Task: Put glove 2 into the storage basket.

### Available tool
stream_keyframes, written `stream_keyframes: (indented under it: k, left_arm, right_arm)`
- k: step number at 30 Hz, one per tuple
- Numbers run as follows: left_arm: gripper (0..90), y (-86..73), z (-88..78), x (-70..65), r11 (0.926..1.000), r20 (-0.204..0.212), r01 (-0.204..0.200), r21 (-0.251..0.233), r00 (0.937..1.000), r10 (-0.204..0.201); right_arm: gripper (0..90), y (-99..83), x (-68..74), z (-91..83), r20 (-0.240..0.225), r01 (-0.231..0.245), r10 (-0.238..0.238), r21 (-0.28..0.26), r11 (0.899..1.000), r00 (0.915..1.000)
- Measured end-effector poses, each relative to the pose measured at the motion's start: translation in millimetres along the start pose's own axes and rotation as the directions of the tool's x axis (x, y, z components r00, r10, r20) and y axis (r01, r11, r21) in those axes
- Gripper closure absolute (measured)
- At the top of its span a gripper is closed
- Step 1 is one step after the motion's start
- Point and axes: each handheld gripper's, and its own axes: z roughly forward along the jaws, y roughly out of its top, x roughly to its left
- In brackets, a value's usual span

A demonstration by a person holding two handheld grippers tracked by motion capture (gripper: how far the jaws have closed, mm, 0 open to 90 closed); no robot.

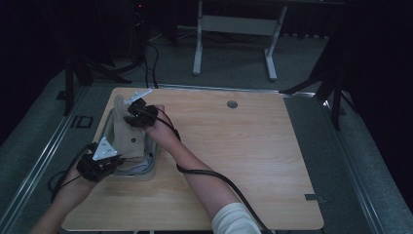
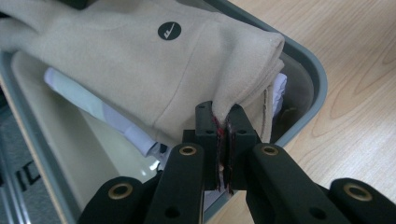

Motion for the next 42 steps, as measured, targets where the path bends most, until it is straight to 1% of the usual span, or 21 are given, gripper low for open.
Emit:
stream_keyframes:
  k: [3,7,13,16,18,19,20,22,23,25,26,27,28,30,32,33,35,36,39,41,42]
  left_arm:
    - [86.7,-0.1,6.8,-0.6,0.9999,0.013,0.000,0.012,0.9999,0.000]
    - [86.7,-0.6,13.7,-1.5,0.9996,0.027,-0.003,0.029,0.9996,0.002]
    - [86.5,-2.5,19.5,-0.9,0.9991,0.046,0.004,0.041,0.9989,-0.006]
    - [86.4,-3.7,23.1,-0.1,0.9985,0.063,0.026,0.047,0.9976,-0.029]
    - [86.1,-4.5,24.3,1.2,0.9982,0.073,0.038,0.048,0.9965,-0.041]
    - [85.9,-4.9,24.4,1.4,0.9981,0.074,0.045,0.043,0.9961,-0.048]
    - [84.7,-5.5,23.9,2.2,0.9981,0.078,0.046,0.041,0.9957,-0.049]
    - [84.2,-5.5,22.9,2.4,0.9980,0.076,0.053,0.036,0.9956,-0.055]
    - [83.4,-5.2,21.6,3.2,0.9977,0.077,0.061,0.032,0.9951,-0.063]
    - [76.5,-4.1,18.7,4.2,0.9967,0.088,0.079,0.019,0.9929,-0.080]
    - [73.0,-2.8,15.9,3.9,0.9965,0.089,0.083,0.004,0.9926,-0.083]
    - [59.0,-1.3,13.4,4.1,0.9955,0.087,0.095,-0.007,0.9918,-0.094]
    - [59.0,-0.2,11.9,4.1,0.9944,0.089,0.104,-0.013,0.9907,-0.103]
    - [47.0,3.2,6.8,2.3,0.9914,0.084,0.122,-0.048,0.9896,-0.117]
    - [33.9,6.4,3.6,0.0,0.9873,0.110,0.137,-0.079,0.9856,-0.128]
    - [27.8,8.1,2.9,-1.8,0.9856,0.133,0.143,-0.090,0.9825,-0.131]
    - [18.3,12.1,2.8,-7.0,0.9826,0.137,0.150,-0.109,0.9814,-0.135]
    - [14.5,14.2,3.5,-10.3,0.9835,0.147,0.142,-0.112,0.9812,-0.125]
    - [14.3,20.8,5.8,-21.9,0.9792,0.175,0.131,-0.155,0.9791,-0.104]
    - [14.3,22.7,6.5,-24.4,0.9783,0.183,0.131,-0.160,0.9779,-0.101]
    - [14.3,28.2,8.5,-32.9,0.9723,0.179,0.125,-0.197,0.9797,-0.090]
  right_arm:
    - [74.6,-5.4,-2.3,9.8,0.000,-0.011,0.011,0.028,1.000,0.9999]
    - [74.2,-14.9,-3.5,21.6,0.014,-0.002,0.001,0.069,0.998,0.9999]
    - [72.4,-20.7,-8.3,26.8,0.004,-0.021,0.021,0.095,0.995,0.9998]
    - [64.4,-22.6,-12.5,25.7,-0.004,-0.044,0.044,0.097,0.994,0.9990]
    - [56.4,-22.0,-13.1,21.1,-0.004,-0.039,0.039,0.091,0.995,0.9992]
    - [51.5,-21.7,-13.9,18.4,-0.012,-0.035,0.036,0.089,0.995,0.9993]
    - [42.9,-21.1,-15.8,12.8,-0.012,-0.028,0.029,0.084,0.996,0.9995]
    - [39.9,-20.8,-17.7,9.7,-0.007,-0.028,0.028,0.079,0.996,0.9996]
    - [36.4,-20.3,-20.1,5.0,-0.012,-0.046,0.047,0.067,0.997,0.9988]
    - [25.6,-19.7,-23.4,-2.0,-0.031,-0.055,0.057,0.063,0.996,0.9979]
    - [23.3,-19.6,-24.2,-6.6,-0.049,-0.054,0.057,0.062,0.997,0.9972]
    - [20.4,-19.6,-25.1,-17.0,-0.064,-0.054,0.056,0.042,0.998,0.9964]
    - [20.4,-19.6,-25.1,-17.0,-0.064,-0.054,0.056,0.042,0.998,0.9964]
    - [18.7,-20.4,-25.3,-26.9,-0.088,-0.060,0.062,0.019,0.998,0.9942]
    - [18.4,-22.9,-24.7,-35.9,-0.096,-0.063,0.062,-0.003,0.998,0.9934]
    - [16.9,-24.8,-24.2,-39.5,-0.114,-0.058,0.058,0.003,0.998,0.9918]
    - [17.0,-29.0,-21.9,-45.9,-0.112,-0.044,0.044,0.002,0.999,0.9928]
    - [16.3,-31.5,-20.5,-49.1,-0.120,-0.033,0.033,0.003,0.999,0.9922]
    - [16.4,-39.0,-17.6,-58.8,-0.108,-0.004,0.004,0.002,1.000,0.9942]
    - [16.2,-41.4,-17.6,-62.0,-0.108,0.001,-0.001,0.002,1.000,0.9942]
    - [16.3,-43.2,-17.8,-64.2,-0.100,0.006,-0.005,0.003,1.000,0.9950]
